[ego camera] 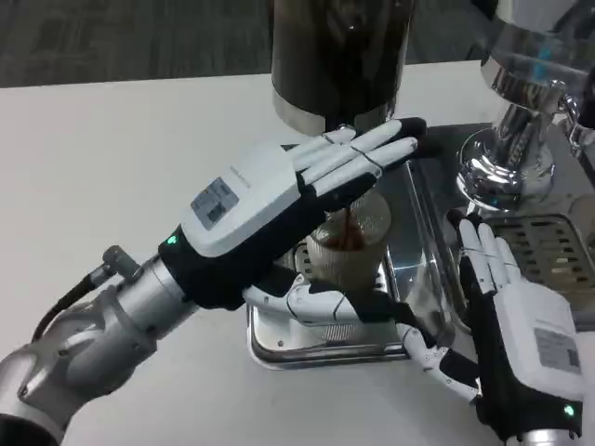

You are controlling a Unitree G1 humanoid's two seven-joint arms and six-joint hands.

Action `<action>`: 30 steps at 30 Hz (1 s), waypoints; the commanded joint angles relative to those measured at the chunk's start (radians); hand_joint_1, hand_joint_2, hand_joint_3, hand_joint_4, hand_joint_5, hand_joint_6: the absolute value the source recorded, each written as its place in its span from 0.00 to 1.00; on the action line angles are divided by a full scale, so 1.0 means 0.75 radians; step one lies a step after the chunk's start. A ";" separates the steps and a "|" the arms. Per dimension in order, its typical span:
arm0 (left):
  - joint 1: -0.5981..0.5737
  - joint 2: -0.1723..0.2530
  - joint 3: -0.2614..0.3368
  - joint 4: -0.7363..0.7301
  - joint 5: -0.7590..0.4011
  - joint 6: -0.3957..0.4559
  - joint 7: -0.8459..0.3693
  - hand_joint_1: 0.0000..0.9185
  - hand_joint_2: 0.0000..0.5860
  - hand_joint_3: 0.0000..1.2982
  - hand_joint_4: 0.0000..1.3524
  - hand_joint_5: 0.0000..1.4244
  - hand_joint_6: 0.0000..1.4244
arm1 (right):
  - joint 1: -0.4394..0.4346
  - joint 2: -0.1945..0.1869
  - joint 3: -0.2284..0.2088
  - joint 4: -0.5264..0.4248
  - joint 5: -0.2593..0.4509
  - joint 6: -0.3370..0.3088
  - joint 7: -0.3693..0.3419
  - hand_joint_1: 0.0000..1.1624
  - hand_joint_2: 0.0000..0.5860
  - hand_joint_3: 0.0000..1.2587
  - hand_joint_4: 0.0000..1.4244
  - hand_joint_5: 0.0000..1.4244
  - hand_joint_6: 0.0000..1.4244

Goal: Grasp the cup under the faucet to collect the drink, then remove the cup.

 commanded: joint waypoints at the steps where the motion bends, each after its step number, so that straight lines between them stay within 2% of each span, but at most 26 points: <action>1: 0.018 0.030 -0.039 -0.010 0.051 -0.019 -0.020 0.00 0.26 0.10 0.00 0.15 0.12 | -0.040 -0.001 -0.034 0.045 0.114 -0.089 0.027 0.40 0.57 0.01 0.00 0.03 0.17; 6: 0.023 0.034 -0.042 -0.017 0.046 -0.012 -0.015 0.00 0.26 0.10 0.00 0.16 0.12 | -0.080 -0.003 -0.066 0.097 0.243 -0.181 0.078 0.43 0.52 0.00 0.00 0.03 0.17; 10: 0.022 0.040 -0.042 -0.012 0.041 -0.012 -0.015 0.00 0.26 0.10 0.00 0.16 0.12 | -0.143 -0.015 -0.088 0.169 0.360 -0.259 0.175 0.47 0.45 0.00 0.00 0.00 0.17; 14: 0.024 0.047 -0.040 -0.013 0.028 -0.018 -0.019 0.00 0.26 0.10 0.00 0.16 0.12 | -0.215 -0.020 -0.106 0.253 0.459 -0.310 0.277 0.51 0.39 0.00 0.00 0.00 0.11; 18: 0.021 0.059 -0.031 -0.010 0.016 -0.019 -0.020 0.00 0.26 0.10 0.00 0.16 0.12 | -0.296 -0.023 -0.118 0.324 0.525 -0.320 0.382 0.52 0.34 0.00 0.00 0.00 0.07; 22: 0.013 0.065 -0.027 0.008 -0.007 -0.016 -0.020 0.00 0.35 0.11 0.00 0.16 0.12 | -0.372 -0.014 -0.133 0.399 0.587 -0.323 0.460 0.53 0.31 0.00 0.00 0.00 0.06; 30: 0.009 0.075 -0.016 0.019 -0.045 -0.013 -0.027 0.00 0.38 0.12 0.01 0.17 0.12 | -0.475 0.004 -0.145 0.497 0.629 -0.349 0.512 0.53 0.30 0.00 0.00 0.00 0.06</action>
